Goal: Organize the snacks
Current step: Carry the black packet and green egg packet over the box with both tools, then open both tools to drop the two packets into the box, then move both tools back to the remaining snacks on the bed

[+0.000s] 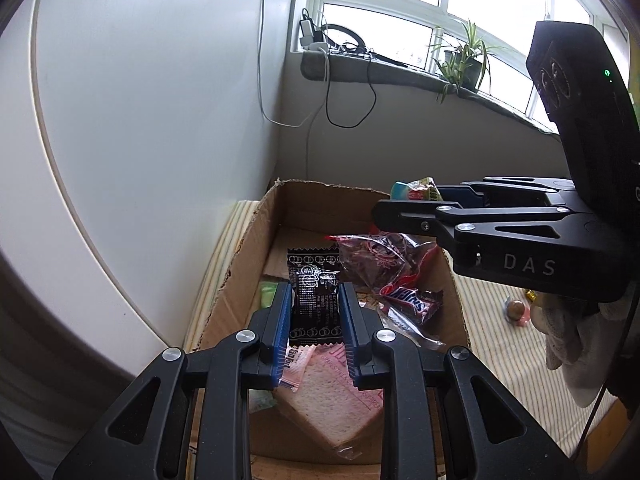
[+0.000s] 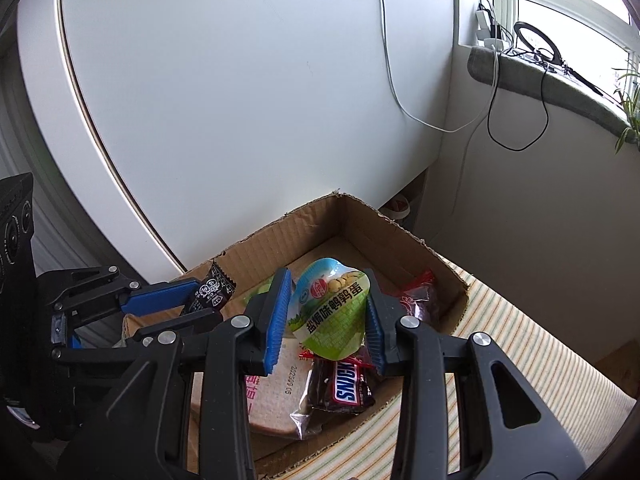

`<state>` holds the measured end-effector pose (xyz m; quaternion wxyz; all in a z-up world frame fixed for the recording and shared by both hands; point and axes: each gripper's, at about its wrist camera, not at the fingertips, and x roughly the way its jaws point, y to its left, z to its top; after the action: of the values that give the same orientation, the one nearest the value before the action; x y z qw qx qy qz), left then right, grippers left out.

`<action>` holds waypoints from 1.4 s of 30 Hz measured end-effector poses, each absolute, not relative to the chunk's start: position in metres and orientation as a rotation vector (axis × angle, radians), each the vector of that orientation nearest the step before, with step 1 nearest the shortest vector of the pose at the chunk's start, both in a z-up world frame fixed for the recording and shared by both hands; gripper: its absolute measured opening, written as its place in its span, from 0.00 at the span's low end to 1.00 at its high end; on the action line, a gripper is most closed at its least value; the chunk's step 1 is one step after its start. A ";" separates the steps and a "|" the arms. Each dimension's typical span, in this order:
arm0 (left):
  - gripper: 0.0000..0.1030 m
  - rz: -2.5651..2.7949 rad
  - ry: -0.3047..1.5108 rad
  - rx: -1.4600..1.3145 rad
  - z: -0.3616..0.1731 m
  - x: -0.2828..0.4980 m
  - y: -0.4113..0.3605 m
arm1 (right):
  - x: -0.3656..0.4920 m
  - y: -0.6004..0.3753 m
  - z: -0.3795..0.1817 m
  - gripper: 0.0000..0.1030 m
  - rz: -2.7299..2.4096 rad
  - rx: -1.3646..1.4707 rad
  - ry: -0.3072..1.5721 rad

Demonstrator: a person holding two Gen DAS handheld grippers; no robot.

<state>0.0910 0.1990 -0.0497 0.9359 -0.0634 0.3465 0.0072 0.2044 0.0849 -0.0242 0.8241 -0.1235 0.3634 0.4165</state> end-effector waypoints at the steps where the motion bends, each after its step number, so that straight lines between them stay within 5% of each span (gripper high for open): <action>1: 0.22 0.017 0.707 -0.132 -0.049 0.091 0.199 | 0.205 0.085 -0.025 0.37 0.882 -0.263 0.773; 13: 0.22 0.027 0.718 -0.133 -0.051 0.093 0.197 | 0.208 0.090 -0.026 0.45 0.869 -0.276 0.772; 16: 0.27 0.029 0.715 -0.138 -0.051 0.091 0.198 | 0.205 0.088 -0.024 0.60 0.864 -0.276 0.765; 42: 0.27 0.001 0.674 -0.102 -0.028 0.074 0.151 | 0.188 0.009 0.001 0.60 0.812 -0.240 0.737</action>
<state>0.0742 0.1514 -0.0278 0.9424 -0.0498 0.3307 0.0006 0.1884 0.0087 0.0009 0.8466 -0.1136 0.3495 0.3849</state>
